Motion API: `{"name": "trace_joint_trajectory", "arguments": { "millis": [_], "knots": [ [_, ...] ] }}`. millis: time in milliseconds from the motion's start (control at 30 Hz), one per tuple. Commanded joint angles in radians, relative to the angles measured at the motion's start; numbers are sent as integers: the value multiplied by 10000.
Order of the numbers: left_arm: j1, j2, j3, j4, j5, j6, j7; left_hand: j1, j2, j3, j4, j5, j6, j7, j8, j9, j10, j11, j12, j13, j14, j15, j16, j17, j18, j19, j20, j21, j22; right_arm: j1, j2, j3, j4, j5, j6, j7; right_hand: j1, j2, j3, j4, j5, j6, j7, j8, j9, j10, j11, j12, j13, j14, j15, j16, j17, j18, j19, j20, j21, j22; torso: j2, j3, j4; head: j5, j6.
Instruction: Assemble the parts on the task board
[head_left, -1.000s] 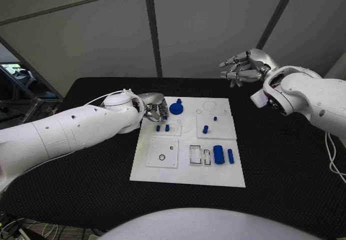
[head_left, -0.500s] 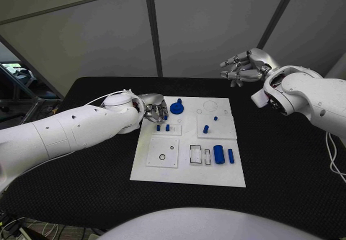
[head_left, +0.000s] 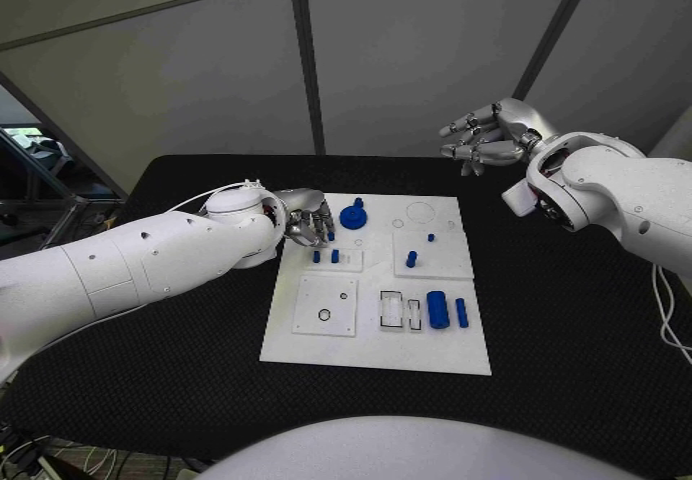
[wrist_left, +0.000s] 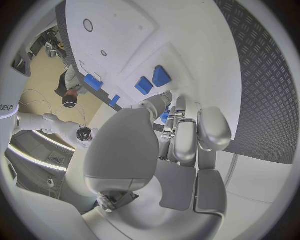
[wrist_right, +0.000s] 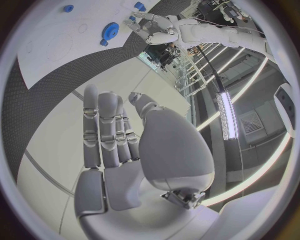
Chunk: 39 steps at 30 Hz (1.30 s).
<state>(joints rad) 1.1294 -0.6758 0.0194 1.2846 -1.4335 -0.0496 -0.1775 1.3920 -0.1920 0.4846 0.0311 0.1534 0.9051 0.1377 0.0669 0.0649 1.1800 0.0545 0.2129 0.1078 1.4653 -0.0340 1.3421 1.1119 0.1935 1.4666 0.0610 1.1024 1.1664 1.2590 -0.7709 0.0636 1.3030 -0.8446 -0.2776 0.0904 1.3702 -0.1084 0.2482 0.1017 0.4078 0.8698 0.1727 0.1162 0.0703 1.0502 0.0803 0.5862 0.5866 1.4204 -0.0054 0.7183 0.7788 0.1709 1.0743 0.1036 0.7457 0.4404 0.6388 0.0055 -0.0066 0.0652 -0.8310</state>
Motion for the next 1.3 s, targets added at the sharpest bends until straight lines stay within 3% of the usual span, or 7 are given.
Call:
{"name": "trace_joint_trajectory", "arguments": {
  "millis": [33,400,567,667,733,833,1300],
  "knots": [
    [11,-68,12,-16,20,30,-128,-44,-12,-21,-50,-39,-135,10,-60,-18,81,19,-52,21,163,78,52,-20,-958,14,59,0,8,7,-51,4,32,-893,420,-343,54,-63,175,-34,-233,9,16,85,22,-155,29,-592,-534,123,37,120,184,124,170,-2,-13,8,-4,-5,4,-26,22],
    [20,-618,352,106,881,-1395,487,-21,98,46,-33,-38,564,91,354,115,39,159,-177,54,146,196,80,-78,-951,-35,144,-102,-34,-279,-499,1,574,-3980,937,-980,493,-42,1038,-563,-942,1369,-183,403,88,445,-74,-2394,-2221,898,-101,3075,2687,-55,993,-165,1667,1713,-38,0,-2,-137,184],
    [20,-1136,468,388,2930,-2188,1242,-56,116,50,-20,-46,861,75,504,138,188,142,-85,122,79,199,1,-273,-913,-124,162,-275,-149,-574,-767,-2,1057,-5546,882,-1116,396,-101,1270,-682,-1138,1725,-265,310,46,765,-93,-3073,-2792,935,-120,3923,3364,-182,1197,-173,2512,2724,-35,7,-2,-300,282],
    [18,-1410,491,559,4771,-2497,1954,-27,189,70,-46,-45,1088,126,617,137,119,189,-6,179,-303,245,-456,-1085,-658,-666,204,-1678,-1245,-756,-883,-4,1333,-6406,860,-1231,366,-141,1309,-719,-1219,1787,-257,268,34,806,-120,-3268,-2950,925,-107,4066,3470,-209,1211,-164,2675,2924,-32,11,8,-419,338],
    [17,-1622,499,728,6772,-2559,2739,-31,262,68,-51,-51,1205,190,677,112,43,235,105,242,-1580,296,-2282,-4024,-415,-1323,258,-3098,-2313,-890,-949,-19,1515,-6945,869,-1334,336,-182,1329,-736,-1308,1797,-261,220,20,802,-108,-3420,-3068,937,-96,4242,3616,-239,1259,-156,2833,3130,-27,7,9,-520,377],
    [12,-1830,501,959,9001,-2368,3670,-18,329,20,-77,-55,1234,207,693,75,10,246,289,334,-2300,311,-3328,-5519,-186,-1984,300,-4472,-3335,-1071,-992,-79,1736,-7720,875,-1530,273,-250,1345,-736,-1403,1760,-246,135,-2,743,-72,-3627,-3225,951,-67,4423,3757,-266,1297,-137,2985,3318,-13,-6,5,-638,418],
    [-41,-2154,489,1565,12037,-1793,5188,-8,441,-151,-126,-60,1367,202,788,60,-43,226,658,511,-2601,322,-3694,-5931,-111,-2387,337,-5105,-3752,-1356,-716,-242,1900,-9012,981,-2149,135,-495,1457,-760,-1513,1477,-117,-252,-39,539,99,-4230,-3778,947,72,4907,4105,-310,1328,-14,3340,3735,-3,1,12,-665,474]
  ]
}}
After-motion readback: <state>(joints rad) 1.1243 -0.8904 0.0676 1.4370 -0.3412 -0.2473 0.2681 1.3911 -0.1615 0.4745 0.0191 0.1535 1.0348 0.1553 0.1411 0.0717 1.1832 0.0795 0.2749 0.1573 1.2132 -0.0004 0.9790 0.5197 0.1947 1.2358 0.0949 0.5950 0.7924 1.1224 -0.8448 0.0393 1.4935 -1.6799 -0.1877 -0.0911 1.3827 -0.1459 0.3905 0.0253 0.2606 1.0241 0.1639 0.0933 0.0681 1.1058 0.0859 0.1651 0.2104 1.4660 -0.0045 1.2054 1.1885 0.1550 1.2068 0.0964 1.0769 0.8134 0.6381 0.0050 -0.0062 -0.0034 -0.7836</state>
